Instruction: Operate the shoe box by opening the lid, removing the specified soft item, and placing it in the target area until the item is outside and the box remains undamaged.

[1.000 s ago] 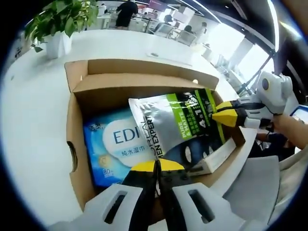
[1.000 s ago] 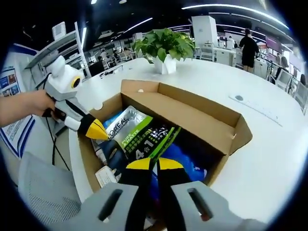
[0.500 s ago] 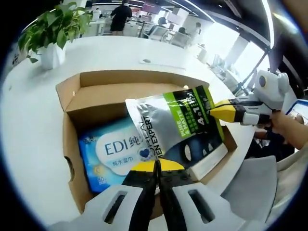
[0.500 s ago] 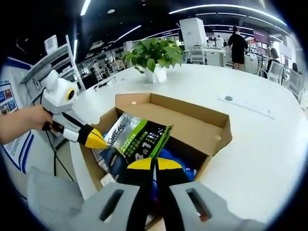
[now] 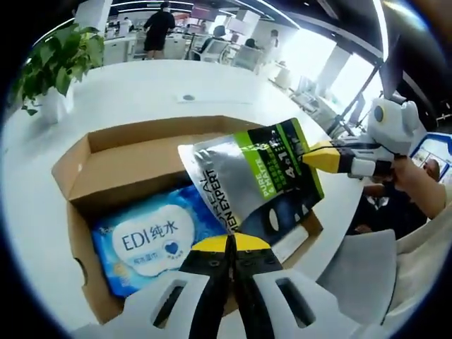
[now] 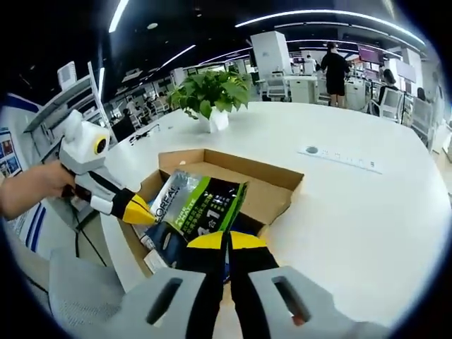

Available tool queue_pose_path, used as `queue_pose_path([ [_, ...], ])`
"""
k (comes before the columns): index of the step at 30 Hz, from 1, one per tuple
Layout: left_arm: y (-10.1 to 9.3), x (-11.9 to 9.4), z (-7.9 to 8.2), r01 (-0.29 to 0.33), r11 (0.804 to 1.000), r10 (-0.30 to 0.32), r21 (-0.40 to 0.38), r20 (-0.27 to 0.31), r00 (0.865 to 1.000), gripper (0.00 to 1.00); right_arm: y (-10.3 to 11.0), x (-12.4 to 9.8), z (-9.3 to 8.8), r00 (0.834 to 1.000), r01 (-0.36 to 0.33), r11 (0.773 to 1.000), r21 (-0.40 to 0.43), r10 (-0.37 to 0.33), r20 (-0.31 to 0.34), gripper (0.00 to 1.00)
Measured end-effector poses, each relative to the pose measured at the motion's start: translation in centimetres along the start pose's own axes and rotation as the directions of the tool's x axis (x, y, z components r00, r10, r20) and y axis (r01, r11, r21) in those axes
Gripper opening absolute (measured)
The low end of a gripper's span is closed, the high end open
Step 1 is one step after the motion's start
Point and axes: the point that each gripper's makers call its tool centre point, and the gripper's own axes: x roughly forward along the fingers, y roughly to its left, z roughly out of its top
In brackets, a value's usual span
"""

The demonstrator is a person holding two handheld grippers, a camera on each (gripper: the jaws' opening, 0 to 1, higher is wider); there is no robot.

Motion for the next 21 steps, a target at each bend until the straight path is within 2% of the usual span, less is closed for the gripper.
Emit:
queue_pose_path([
  [21, -6.7, 4.3, 2.7, 0.094, 0.994, -0.093, 0.063, -0.023, 0.995, 0.0, -7.1, -4.8, -0.7, 0.991, 0.129, 0.987, 0.094, -0.132, 0.027, 0.0],
])
